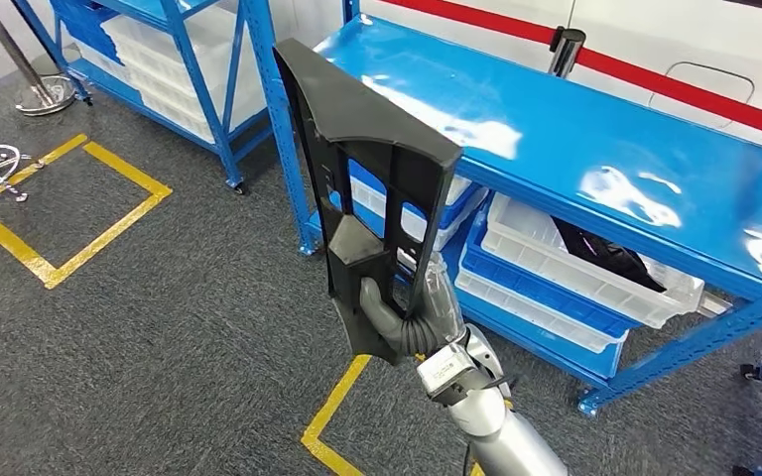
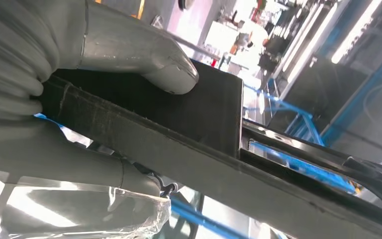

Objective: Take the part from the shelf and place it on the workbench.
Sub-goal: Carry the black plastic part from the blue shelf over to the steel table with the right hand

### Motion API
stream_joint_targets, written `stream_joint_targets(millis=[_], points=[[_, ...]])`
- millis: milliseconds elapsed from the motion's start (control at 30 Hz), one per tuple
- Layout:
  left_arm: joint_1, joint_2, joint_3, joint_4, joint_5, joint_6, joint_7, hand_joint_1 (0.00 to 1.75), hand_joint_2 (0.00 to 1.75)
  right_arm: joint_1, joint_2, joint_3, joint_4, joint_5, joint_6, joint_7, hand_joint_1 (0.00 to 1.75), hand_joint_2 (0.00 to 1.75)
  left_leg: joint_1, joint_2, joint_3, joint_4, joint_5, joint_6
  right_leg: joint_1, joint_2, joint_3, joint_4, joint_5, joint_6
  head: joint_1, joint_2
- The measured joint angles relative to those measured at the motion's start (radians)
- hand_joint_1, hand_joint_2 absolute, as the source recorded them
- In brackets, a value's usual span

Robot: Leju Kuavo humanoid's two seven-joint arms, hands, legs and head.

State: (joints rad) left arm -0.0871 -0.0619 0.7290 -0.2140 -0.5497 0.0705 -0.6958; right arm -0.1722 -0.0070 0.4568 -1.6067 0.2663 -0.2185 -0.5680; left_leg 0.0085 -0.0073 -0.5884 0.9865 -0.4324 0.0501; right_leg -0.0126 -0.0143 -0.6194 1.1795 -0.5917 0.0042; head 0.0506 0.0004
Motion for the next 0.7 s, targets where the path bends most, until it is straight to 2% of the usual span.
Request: stream_joint_targets(millis=[33, 67, 100, 133, 167, 233, 267, 300, 367, 433, 500, 533, 567, 600, 633, 667, 700], points=[[0.0, 0.001, 0.0, 0.0, -0.002, 0.002, -0.001, 0.0, 1.75, 0.004, -0.002, 0.0, 0.0, -0.001, 0.0, -0.002, 1.75, 1.75, -0.001, -0.011, -0.002, 0.0, 0.001, 0.002, 0.0, 0.005, -0.03, 0.064, -0.023, -0.002, 0.0, 0.0], [0.001, 0.001, 0.0, 0.0, -0.004, 0.004, -0.002, 0.0, 1.75, 0.007, -0.004, 0.0, 0.001, -0.003, 0.0, -0.003, 1.75, 1.75, -0.002, -0.023, -0.003, 0.001, 0.002, 0.002, 0.0, 0.008, -0.046, 0.1, -0.031, 0.0, 0.0, 0.0], [0.001, 0.001, 0.0, 0.0, -0.004, 0.004, -0.002, 0.0, 1.75, 0.009, -0.006, 0.0, 0.001, -0.005, 0.001, -0.004, 1.75, 1.75, -0.002, -0.036, -0.003, 0.001, 0.003, 0.002, 0.0, 0.01, -0.043, 0.095, -0.022, 0.005, 0.0, 0.0], [0.002, 0.001, 0.0, 0.0, -0.004, 0.005, -0.002, 0.0, 1.75, 0.009, -0.007, 0.0, 0.001, -0.006, 0.003, -0.004, 1.75, 1.75, -0.003, -0.048, -0.003, 0.002, 0.003, 0.001, 0.0, 0.015, -0.021, 0.05, 0.002, 0.013, 0.0, 0.0], [0.002, 0.001, 0.0, 0.0, -0.004, 0.005, -0.002, 0.0, 1.75, 0.009, -0.007, 0.0, 0.001, -0.007, 0.006, -0.004, 1.75, 1.75, -0.003, -0.061, -0.003, 0.004, 0.004, -0.001, -0.001, 0.026, 0.014, -0.021, 0.032, 0.02, 0.0, 0.0], [0.001, 0.0, 0.0, 0.0, -0.004, 0.007, -0.003, 0.0, 1.75, 0.007, -0.006, 0.0, 0.001, -0.007, 0.013, -0.003, 1.75, 1.75, -0.006, -0.083, -0.009, 0.014, 0.003, -0.008, -0.002, 0.055, 0.068, -0.14, 0.077, 0.022, 0.0, 0.0], [0.002, -0.001, 0.0, 0.0, -0.003, 0.01, -0.004, 0.0, 1.75, 0.006, -0.006, 0.0, 0.001, -0.007, 0.017, -0.002, 1.75, 1.75, -0.007, -0.091, -0.014, 0.017, 0.004, -0.013, -0.003, 0.063, 0.08, -0.168, 0.086, 0.02, 0.0, 0.0], [0.003, -0.001, 0.0, 0.0, -0.001, 0.014, -0.004, 0.0, 1.75, 0.006, -0.005, 0.0, 0.001, -0.007, 0.02, -0.002, 1.75, 1.75, -0.007, -0.099, -0.019, 0.019, 0.006, -0.02, -0.002, 0.062, 0.081, -0.173, 0.088, 0.015, 0.0, 0.0], [0.008, -0.001, 0.001, 0.0, 0.003, 0.021, -0.005, 0.0, 1.75, 0.002, -0.002, 0.0, 0.001, -0.007, 0.027, -0.002, 1.75, 1.75, -0.002, -0.105, -0.027, 0.021, 0.007, -0.031, -0.004, 0.044, 0.081, -0.174, 0.095, 0.004, -0.001, 0.0], [0.01, -0.002, 0.002, 0.0, 0.008, 0.023, -0.005, 0.0, 1.75, -0.006, 0.004, 0.0, 0.002, -0.007, 0.033, -0.002, 1.75, 1.75, 0.0, -0.067, -0.05, 0.067, -0.023, -0.042, -0.009, 0.025, 0.083, -0.179, 0.1, -0.009, -0.004, 0.0], [0.008, -0.002, 0.002, 0.0, 0.009, 0.023, -0.006, 0.0, 1.75, -0.011, 0.007, -0.001, 0.003, -0.007, 0.036, -0.003, 1.75, 1.75, 0.003, -0.017, -0.105, 0.185, -0.085, -0.052, -0.005, 0.003, 0.083, -0.181, 0.1, -0.019, -0.007, 0.0], [0.007, -0.002, 0.002, 0.0, 0.01, 0.024, -0.006, 0.0, 1.75, -0.012, 0.008, -0.002, 0.004, -0.008, 0.037, -0.003, 1.75, 1.75, 0.006, -0.006, -0.135, 0.248, -0.11, -0.056, -0.003, -0.008, 0.083, -0.18, 0.1, -0.021, -0.007, 0.0], [0.007, -0.002, 0.002, 0.0, 0.01, 0.023, -0.006, 0.0, 1.75, -0.012, 0.008, -0.002, 0.005, -0.008, 0.039, -0.003, 1.75, 1.75, 0.008, 0.0, -0.156, 0.291, -0.121, -0.059, -0.001, -0.02, 0.083, -0.18, 0.099, -0.022, -0.007, 0.0], [0.008, -0.002, 0.003, 0.0, 0.011, 0.023, -0.006, 0.0, 1.75, -0.012, 0.009, -0.002, 0.006, -0.008, 0.04, -0.003, 1.75, 1.75, 0.01, 0.003, -0.158, 0.298, -0.114, -0.061, 0.0, -0.032, 0.083, -0.18, 0.098, -0.022, -0.007, 0.0], [0.008, -0.002, 0.003, 0.0, 0.011, 0.023, -0.006, 0.0, 1.75, -0.013, 0.011, -0.002, 0.006, -0.008, 0.041, -0.003, 1.75, 1.75, 0.011, 0.008, -0.139, 0.262, -0.09, -0.06, 0.001, -0.042, 0.084, -0.18, 0.098, -0.023, -0.007, 0.0], [0.008, -0.002, 0.003, 0.0, 0.011, 0.023, -0.006, 0.0, 1.75, -0.015, 0.012, -0.002, 0.006, -0.008, 0.041, -0.002, 1.75, 1.75, 0.011, 0.018, -0.104, 0.198, -0.058, -0.058, 0.001, -0.052, 0.084, -0.18, 0.097, -0.023, -0.007, 0.0], [0.007, -0.002, 0.003, 0.0, 0.011, 0.024, -0.006, 0.0, 1.75, -0.017, 0.015, -0.002, 0.006, -0.009, 0.041, -0.002, 1.75, 1.75, 0.009, 0.038, -0.064, 0.125, -0.033, -0.054, 0.003, -0.061, 0.085, -0.18, 0.096, -0.022, -0.007, 0.0]])
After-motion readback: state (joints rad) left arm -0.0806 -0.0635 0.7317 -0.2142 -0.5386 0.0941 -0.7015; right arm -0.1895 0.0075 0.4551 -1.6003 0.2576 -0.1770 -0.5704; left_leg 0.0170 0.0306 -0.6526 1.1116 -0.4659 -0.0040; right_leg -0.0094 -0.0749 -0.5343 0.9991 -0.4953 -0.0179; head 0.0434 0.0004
